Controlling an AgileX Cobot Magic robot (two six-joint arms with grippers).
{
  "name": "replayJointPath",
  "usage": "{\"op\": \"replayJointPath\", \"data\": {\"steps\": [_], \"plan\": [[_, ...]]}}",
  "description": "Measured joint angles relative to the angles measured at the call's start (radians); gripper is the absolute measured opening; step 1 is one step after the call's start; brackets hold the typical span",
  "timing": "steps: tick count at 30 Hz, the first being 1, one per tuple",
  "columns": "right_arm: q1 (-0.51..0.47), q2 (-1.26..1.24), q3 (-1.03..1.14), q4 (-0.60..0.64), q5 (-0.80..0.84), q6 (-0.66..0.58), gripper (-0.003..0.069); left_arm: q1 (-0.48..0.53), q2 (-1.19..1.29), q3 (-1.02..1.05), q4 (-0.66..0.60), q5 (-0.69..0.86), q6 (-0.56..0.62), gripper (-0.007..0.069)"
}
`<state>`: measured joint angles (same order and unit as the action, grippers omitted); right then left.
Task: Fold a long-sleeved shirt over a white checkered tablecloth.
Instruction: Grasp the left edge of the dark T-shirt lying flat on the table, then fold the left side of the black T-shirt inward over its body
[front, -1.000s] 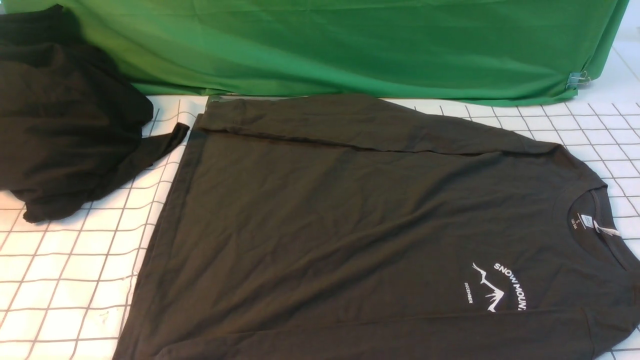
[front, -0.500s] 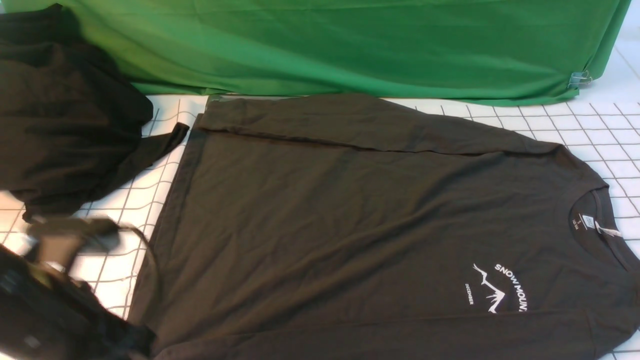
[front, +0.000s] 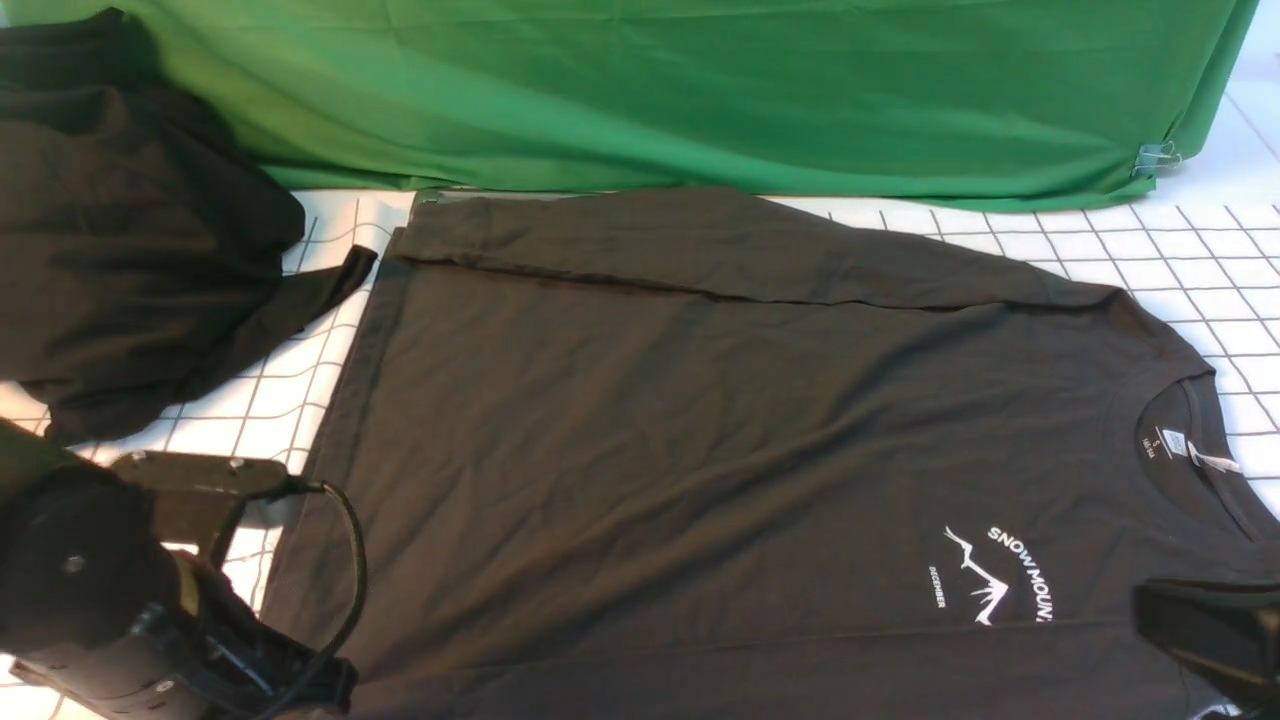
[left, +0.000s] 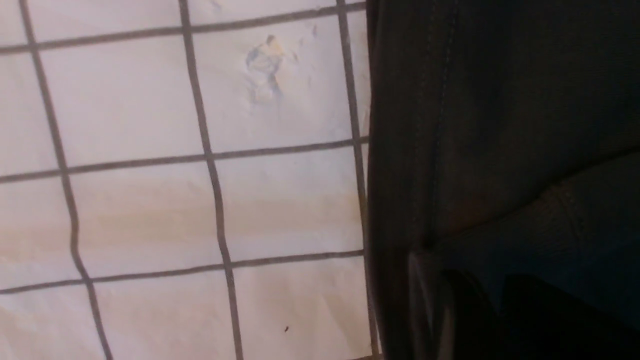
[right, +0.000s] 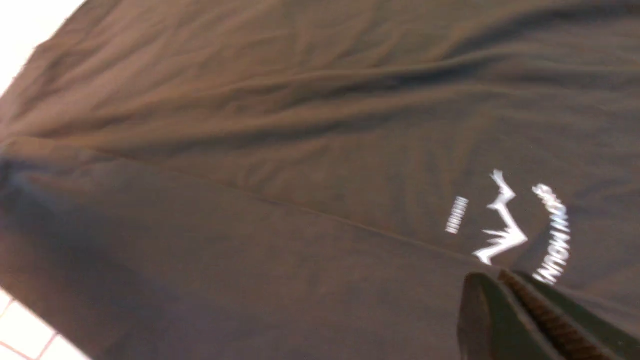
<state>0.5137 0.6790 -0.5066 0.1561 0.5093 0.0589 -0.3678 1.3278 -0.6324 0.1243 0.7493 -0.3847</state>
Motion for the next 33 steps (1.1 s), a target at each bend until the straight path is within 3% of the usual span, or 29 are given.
{"op": "replayJointPath", "data": {"steps": [5,11,23,33], "plan": [[0.062,0.006,0.000,0.003,-0.055,0.002,0.0011,0.000,0.067,0.000,-0.001,-0.002,-0.016,0.0311],[0.080,0.007,0.000,0.005,-0.063,0.002,0.0014,0.000,0.086,0.000,-0.014,-0.009,-0.021,0.0347],[0.082,0.007,-0.001,0.005,-0.063,0.002,0.0022,0.000,0.106,-0.003,-0.026,-0.033,0.037,0.0027],[0.082,0.007,-0.001,0.005,-0.063,0.005,0.0030,0.000,-0.083,-0.208,-0.029,0.087,0.163,0.0015]]}}
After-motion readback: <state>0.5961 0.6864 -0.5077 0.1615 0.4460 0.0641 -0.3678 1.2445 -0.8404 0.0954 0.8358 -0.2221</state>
